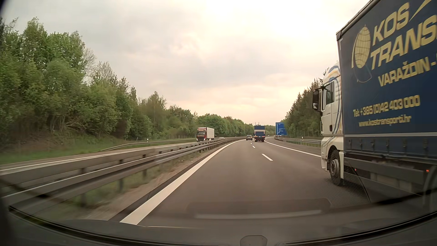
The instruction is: Follow the waypoints while adhering to traffic rules and regulations
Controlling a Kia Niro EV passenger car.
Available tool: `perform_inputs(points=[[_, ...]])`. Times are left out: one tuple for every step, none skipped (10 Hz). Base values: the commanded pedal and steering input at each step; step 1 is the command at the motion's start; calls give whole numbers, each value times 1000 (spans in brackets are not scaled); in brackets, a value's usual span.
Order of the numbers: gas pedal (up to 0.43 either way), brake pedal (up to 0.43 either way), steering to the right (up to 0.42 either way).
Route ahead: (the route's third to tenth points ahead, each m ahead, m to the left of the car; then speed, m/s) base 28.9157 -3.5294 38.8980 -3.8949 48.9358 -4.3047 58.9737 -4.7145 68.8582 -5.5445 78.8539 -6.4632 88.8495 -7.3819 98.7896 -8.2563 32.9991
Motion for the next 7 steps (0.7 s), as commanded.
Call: perform_inputs(points=[[228, 0, 10], [228, 0, 10], [228, 0, 10], [228, 0, 10], [228, 0, 10], [228, 0, 10], [228, 0, 9]])
